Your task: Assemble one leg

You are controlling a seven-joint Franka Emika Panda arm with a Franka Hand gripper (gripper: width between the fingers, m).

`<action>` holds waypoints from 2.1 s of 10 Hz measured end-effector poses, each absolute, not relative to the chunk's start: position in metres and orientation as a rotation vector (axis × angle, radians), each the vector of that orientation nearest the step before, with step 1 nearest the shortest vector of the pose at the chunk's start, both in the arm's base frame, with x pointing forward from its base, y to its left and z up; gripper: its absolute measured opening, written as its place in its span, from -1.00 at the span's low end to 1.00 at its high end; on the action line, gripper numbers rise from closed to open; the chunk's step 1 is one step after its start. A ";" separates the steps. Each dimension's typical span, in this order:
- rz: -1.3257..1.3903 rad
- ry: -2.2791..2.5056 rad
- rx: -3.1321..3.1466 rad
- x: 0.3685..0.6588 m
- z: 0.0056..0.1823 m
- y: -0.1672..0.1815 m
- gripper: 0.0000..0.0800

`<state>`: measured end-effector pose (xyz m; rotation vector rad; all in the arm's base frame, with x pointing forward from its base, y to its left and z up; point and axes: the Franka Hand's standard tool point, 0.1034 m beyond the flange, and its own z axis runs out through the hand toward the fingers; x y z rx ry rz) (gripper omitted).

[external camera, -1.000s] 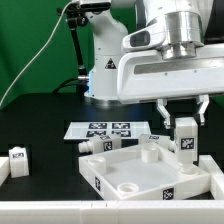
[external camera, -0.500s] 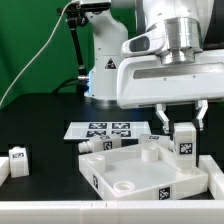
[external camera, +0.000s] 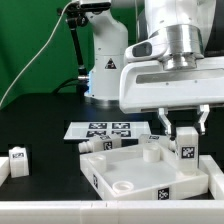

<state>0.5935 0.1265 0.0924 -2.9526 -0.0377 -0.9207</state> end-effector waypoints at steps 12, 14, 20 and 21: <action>-0.276 0.013 -3.022 0.588 0.114 0.127 0.62; -0.061 0.110 -3.087 0.590 0.115 0.123 0.62; 0.083 0.101 -3.109 0.600 0.103 0.115 0.62; 0.079 0.104 -3.109 0.601 0.101 0.117 0.62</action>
Offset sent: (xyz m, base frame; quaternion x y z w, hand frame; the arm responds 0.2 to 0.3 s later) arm 0.0000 0.0000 0.0000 0.0000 0.0000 0.0000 1.0000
